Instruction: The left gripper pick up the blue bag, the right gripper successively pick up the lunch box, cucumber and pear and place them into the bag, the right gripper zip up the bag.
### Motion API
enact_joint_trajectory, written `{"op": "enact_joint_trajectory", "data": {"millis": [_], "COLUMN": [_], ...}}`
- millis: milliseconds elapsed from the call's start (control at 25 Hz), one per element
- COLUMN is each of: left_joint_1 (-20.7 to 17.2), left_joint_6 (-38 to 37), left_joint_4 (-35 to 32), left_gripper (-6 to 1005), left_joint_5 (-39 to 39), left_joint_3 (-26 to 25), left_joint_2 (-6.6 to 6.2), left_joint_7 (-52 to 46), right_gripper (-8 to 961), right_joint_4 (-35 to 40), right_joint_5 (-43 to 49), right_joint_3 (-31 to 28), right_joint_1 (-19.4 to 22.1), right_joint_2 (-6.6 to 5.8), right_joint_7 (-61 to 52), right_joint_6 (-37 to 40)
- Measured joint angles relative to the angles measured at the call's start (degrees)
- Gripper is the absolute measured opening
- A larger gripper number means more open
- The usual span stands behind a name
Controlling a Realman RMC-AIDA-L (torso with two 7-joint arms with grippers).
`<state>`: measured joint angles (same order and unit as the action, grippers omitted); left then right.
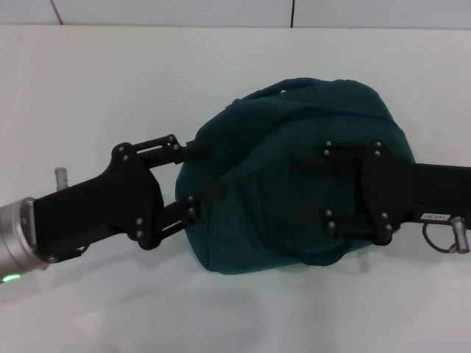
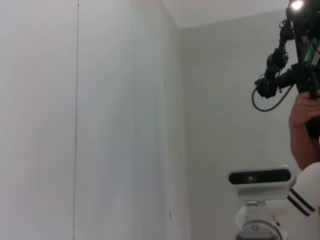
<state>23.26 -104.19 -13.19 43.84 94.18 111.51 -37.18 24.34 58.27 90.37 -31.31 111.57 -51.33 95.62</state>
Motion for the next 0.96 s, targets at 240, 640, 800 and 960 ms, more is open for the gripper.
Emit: {"op": "enact_joint_trajectory", "data": {"millis": [240,640,800,960], "left_joint_1": [-0.05,-1.36,-1.49,-1.49], "left_joint_6": [0.6,0.92,1.11,1.2], "left_joint_4": [-0.02,-0.25,-0.06,0.04], "left_gripper": [480,480,480,480], "left_joint_5": [-0.23,0.09,0.01,0.04], "left_joint_3": [-0.96,-2.89,-2.93,-2.95], "left_joint_2": [0.37,1.21,1.31,1.41], "left_joint_7": [0.88,1.35,1.46,1.85], "right_gripper": [589,589,589,589], "right_joint_4": [0.11,0.19,0.18,0.18], "right_joint_5": [0.01,0.0,0.0,-0.01], "right_joint_3": [-0.02,-0.02,-0.02,-0.02], "right_joint_1": [0.47,0.75,0.74,0.73], "right_joint_2": [-0.22,-0.38,-0.25,-0.09], "right_joint_7": [0.08,0.63,0.66,0.84], "right_joint_6": [0.19,0.7,0.7,0.73]}}
